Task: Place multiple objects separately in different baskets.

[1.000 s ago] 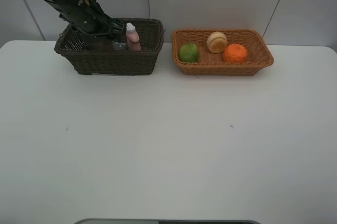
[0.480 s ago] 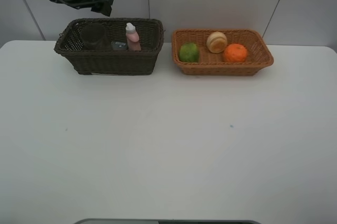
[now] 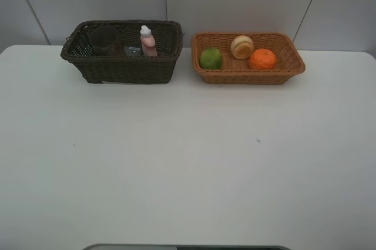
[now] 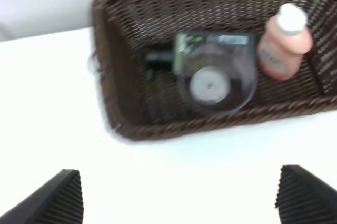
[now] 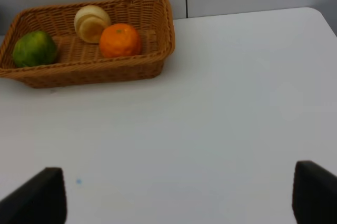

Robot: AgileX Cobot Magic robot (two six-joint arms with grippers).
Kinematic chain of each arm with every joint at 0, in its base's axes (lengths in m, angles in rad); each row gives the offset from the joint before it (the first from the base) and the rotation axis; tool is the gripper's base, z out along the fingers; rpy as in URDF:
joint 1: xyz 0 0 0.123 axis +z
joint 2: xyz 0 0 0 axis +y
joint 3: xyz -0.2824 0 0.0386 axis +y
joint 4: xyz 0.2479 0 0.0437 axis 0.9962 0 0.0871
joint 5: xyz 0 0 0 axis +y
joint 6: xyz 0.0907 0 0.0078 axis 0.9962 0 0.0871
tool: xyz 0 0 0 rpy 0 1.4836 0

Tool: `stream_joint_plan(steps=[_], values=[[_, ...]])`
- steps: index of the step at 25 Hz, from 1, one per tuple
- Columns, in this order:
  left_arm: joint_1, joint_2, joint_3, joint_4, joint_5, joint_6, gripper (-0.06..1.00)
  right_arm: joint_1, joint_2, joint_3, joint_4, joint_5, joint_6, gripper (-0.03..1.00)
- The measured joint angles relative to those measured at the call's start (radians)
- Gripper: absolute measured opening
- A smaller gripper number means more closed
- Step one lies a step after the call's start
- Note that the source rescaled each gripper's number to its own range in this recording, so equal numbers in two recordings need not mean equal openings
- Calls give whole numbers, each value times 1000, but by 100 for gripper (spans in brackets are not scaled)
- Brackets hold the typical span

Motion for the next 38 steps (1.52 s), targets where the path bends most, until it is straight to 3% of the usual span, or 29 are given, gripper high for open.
stream_joint_plan(steps=[5,9,14,20,29,38], values=[[43,-203,135,-14,34,-6,95,0,0,0,0,0,0,85],[47,-459,252,-35,179,-21,95,0,0,0,0,0,0,85],[47,-672,284,-78,401,-22,95,0,0,0,0,0,0,85],[47,-919,285,-90,525,37,95,0,0,0,0,0,0,85],[47,-1146,285,-90,526,113,95,0,0,0,0,0,0,85],[47,-1174,452,-95,526,53,95,0,0,0,0,0,0,85]])
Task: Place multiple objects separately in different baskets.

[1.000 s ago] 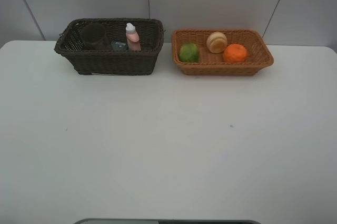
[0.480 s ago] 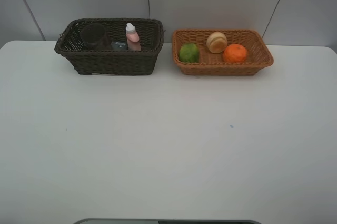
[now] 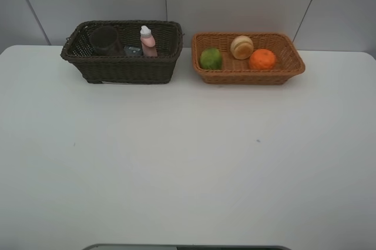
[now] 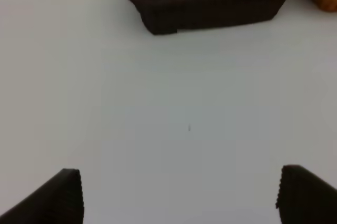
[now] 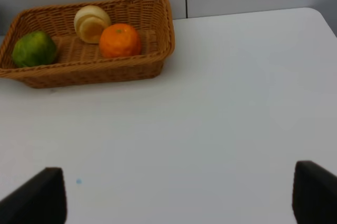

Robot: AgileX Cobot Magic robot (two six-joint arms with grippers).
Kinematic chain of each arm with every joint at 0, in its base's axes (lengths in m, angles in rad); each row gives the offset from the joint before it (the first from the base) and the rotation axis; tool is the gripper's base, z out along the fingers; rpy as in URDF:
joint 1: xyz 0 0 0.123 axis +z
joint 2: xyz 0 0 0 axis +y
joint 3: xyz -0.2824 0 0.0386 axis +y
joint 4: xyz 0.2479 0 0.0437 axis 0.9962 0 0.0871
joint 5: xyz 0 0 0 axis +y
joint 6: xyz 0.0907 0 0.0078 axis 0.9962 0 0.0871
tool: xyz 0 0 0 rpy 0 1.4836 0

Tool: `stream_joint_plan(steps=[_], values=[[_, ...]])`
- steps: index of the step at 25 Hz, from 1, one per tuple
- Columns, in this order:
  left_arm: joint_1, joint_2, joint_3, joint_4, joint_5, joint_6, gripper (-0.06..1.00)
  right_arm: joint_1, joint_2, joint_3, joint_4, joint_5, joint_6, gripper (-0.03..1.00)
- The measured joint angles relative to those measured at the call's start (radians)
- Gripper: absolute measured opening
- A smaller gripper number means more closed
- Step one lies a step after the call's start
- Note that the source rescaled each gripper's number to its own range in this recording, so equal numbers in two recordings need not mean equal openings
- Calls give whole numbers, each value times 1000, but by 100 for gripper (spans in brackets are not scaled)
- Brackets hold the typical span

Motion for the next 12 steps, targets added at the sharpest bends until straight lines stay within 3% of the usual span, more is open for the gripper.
stream_joint_plan(steps=[5,12], values=[[0,2,108,-2,-33,-60,95,0,0,0,0,0,0,85],[0,-2,201,-3,-86,-71,95,0,0,0,0,0,0,85]])
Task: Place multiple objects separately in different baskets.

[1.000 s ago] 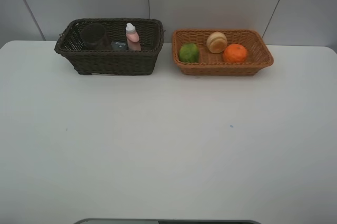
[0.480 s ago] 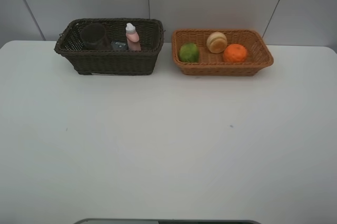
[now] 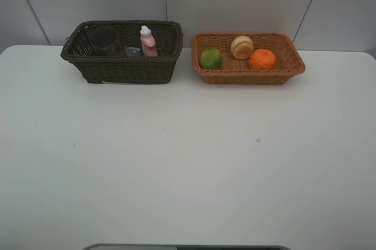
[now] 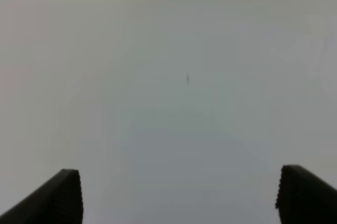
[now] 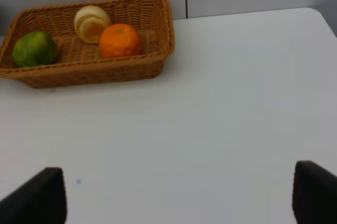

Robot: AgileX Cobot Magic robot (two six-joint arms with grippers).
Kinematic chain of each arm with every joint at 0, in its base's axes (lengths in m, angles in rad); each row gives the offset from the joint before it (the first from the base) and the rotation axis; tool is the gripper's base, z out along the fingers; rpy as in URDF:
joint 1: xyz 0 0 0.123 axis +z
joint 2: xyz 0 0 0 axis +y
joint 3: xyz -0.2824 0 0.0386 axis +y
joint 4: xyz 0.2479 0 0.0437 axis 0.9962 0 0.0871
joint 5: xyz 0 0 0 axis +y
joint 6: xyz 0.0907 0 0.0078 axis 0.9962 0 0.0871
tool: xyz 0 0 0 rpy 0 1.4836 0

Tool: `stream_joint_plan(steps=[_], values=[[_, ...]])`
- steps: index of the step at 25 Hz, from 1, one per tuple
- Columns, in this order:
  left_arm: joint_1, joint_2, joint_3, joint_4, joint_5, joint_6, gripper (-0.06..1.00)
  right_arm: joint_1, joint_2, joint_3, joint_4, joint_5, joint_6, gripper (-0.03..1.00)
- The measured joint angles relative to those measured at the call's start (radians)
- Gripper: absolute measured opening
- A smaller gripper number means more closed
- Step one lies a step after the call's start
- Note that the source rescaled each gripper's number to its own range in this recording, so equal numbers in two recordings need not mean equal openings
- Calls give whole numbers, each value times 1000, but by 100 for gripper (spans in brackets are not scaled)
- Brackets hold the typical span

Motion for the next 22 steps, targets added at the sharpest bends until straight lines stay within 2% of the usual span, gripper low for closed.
stream_joint_plan(steps=[8,22], values=[[0,-174,30,0,-49,4,95,0,0,0,0,0,0,85],[0,-186,30,1,-51,20,95,0,0,0,0,0,0,85]])
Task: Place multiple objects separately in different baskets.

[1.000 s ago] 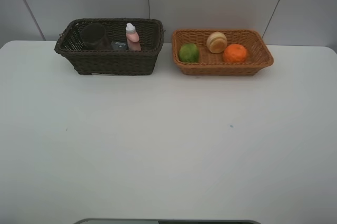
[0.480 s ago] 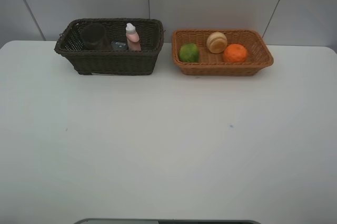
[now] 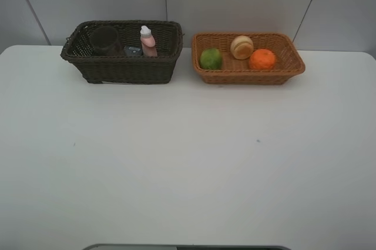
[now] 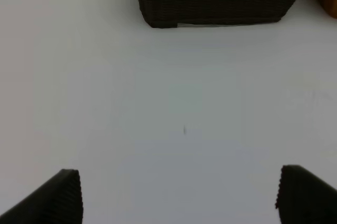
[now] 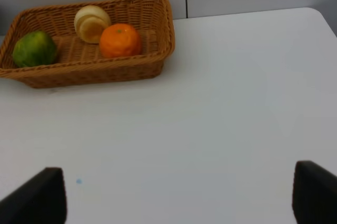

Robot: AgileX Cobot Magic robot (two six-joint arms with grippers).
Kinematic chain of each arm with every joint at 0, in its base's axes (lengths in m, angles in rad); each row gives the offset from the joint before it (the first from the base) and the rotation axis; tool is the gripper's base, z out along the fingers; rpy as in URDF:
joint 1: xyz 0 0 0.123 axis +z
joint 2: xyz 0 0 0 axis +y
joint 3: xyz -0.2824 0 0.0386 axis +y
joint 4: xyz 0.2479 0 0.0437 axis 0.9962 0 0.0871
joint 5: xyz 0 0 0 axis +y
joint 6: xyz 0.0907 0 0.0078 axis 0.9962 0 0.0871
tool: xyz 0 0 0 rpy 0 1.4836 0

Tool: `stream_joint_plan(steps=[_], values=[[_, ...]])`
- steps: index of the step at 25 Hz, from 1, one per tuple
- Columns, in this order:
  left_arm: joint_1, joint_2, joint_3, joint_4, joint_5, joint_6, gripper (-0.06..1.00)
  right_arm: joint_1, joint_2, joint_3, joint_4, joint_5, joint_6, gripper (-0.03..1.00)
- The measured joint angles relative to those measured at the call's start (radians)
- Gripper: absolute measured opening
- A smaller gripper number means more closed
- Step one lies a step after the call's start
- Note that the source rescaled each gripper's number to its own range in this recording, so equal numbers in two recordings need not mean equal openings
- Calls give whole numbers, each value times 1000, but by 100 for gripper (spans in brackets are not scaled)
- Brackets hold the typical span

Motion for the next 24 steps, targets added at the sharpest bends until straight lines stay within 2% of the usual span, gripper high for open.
stream_joint_plan(steps=[24], values=[[0,0,0,0,0,6,95,0,0,0,0,0,0,85]])
